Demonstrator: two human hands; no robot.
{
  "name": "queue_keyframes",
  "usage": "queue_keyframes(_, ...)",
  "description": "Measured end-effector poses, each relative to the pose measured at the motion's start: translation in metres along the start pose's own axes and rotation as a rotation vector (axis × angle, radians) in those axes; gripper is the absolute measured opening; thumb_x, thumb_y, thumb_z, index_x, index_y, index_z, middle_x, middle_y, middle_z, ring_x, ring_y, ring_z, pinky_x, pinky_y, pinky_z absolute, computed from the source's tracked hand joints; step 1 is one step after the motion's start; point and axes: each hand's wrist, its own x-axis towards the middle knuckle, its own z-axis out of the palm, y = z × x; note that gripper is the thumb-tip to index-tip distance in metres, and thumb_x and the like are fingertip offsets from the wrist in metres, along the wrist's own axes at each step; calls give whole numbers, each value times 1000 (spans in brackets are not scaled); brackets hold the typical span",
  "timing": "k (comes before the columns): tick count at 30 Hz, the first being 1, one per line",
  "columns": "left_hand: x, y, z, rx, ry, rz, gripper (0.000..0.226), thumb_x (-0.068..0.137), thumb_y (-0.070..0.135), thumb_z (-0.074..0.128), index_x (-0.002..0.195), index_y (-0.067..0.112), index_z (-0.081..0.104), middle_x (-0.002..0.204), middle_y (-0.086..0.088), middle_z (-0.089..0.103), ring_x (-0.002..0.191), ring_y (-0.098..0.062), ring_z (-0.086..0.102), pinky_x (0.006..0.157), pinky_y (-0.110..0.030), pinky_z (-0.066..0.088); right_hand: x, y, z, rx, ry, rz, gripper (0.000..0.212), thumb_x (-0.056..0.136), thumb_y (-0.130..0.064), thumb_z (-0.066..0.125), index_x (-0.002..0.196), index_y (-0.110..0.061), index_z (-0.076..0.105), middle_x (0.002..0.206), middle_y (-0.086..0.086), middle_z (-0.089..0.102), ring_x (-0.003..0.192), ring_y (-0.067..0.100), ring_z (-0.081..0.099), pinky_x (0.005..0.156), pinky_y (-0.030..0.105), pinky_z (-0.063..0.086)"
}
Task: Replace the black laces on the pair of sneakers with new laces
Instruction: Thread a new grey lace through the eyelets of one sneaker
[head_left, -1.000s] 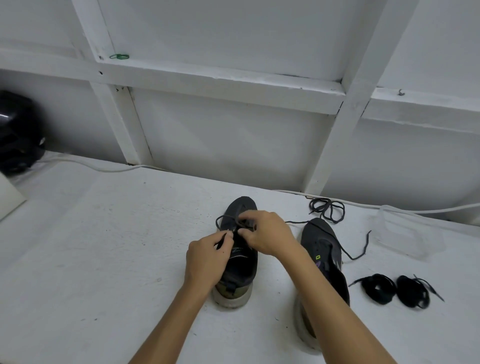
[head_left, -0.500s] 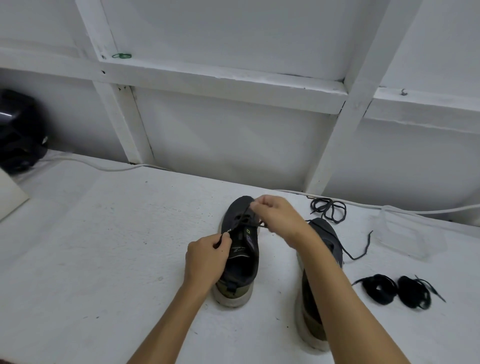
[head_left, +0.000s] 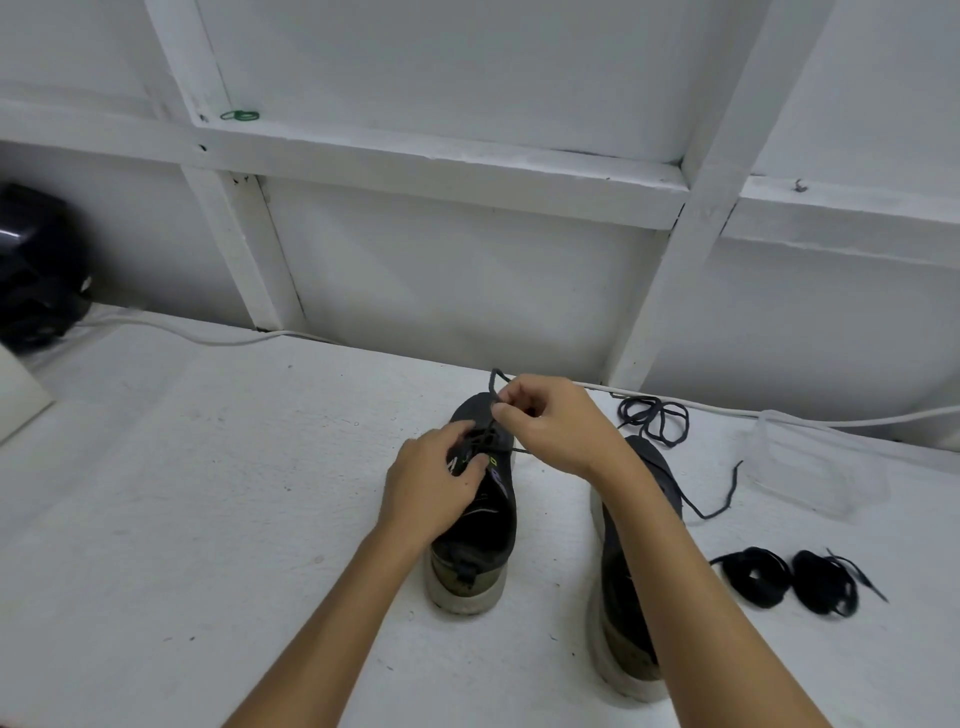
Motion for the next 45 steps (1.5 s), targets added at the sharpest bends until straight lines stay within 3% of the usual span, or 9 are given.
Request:
queue_keyframes(5, 24, 14, -5, -168, -7, -57, 23, 92, 39, 63, 80, 19, 65, 79, 5, 69, 76, -15, 62, 71, -33, 51, 3, -4, 2, 134, 12, -46, 14, 92, -22, 68, 102, -31, 71, 84, -14, 75, 74, 2, 65, 65, 14, 47)
queue_keyframes(11, 45, -24, -29, -697, 291, -480, 19, 96, 26, 48, 82, 17, 57, 82, -1, 71, 63, -14, 56, 61, -31, 37, 6, 21, -2, 60, 219, 51, 20, 94, -20, 66, 109, -33, 71, 100, -16, 72, 88, 0, 68, 62, 17, 52)
queue_keyframes(19, 17, -103, -40, -171, 480, -677, 19, 93, 20, 55, 106, 5, 54, 99, -17, 64, 78, -30, 57, 64, -34, 44, 13, 47, 17, -593, -277, 245, 38, 98, -27, 58, 135, -23, 61, 134, 1, 62, 122, 26, 58, 98, 36, 49)
queue_keyframes(23, 15, -114, -40, 99, 431, -606, 56, 88, 17, 65, 138, 9, 42, 138, -18, 44, 116, -41, 48, 79, -46, 43, 11, 48, 21, -604, -288, 220, 14, 98, -23, 55, 104, -20, 68, 110, 3, 68, 99, 26, 62, 78, 33, 50)
queue_keyframes(26, 17, -98, -33, 209, 448, -265, 34, 91, 17, 65, 123, 10, 60, 126, -14, 54, 114, -35, 48, 83, -48, 47, 11, 42, 15, -461, -216, 182, 10, 99, -29, 54, 89, -27, 58, 98, -2, 66, 89, 21, 60, 77, 34, 50)
queue_keyframes(31, 22, -20, -29, -142, 50, 233, 27, 95, 19, 64, 120, 28, 66, 111, 18, 62, 84, -5, 59, 78, -8, 43, 8, 21, 0, -253, -140, 75, 16, 97, -35, 61, 88, -24, 68, 78, -13, 62, 71, 3, 56, 61, 20, 39)
queue_keyframes(34, 26, 13, -23, -126, -280, 253, 34, 91, 26, 68, 121, 40, 63, 91, 28, 65, 74, -4, 58, 70, -10, 45, 8, 14, -5, -230, -137, 50, 19, 97, -36, 63, 82, -25, 68, 70, -12, 59, 65, 4, 54, 58, 21, 36)
queue_keyframes(41, 38, -15, -21, -196, 190, -340, 11, 93, 18, 56, 101, 19, 63, 92, 6, 66, 95, -21, 63, 66, -23, 41, -1, 23, -45, -289, -138, 142, 24, 102, -34, 54, 90, -24, 72, 73, -7, 61, 80, 19, 66, 66, 27, 47)
queue_keyframes(45, 31, -12, -23, -73, 2, 76, 55, 90, 9, 57, 140, 29, 51, 128, 15, 58, 122, -8, 48, 90, -15, 37, -4, 18, -48, -284, -184, 129, 27, 103, -36, 51, 87, -28, 72, 79, 3, 65, 86, 25, 69, 74, 33, 52)
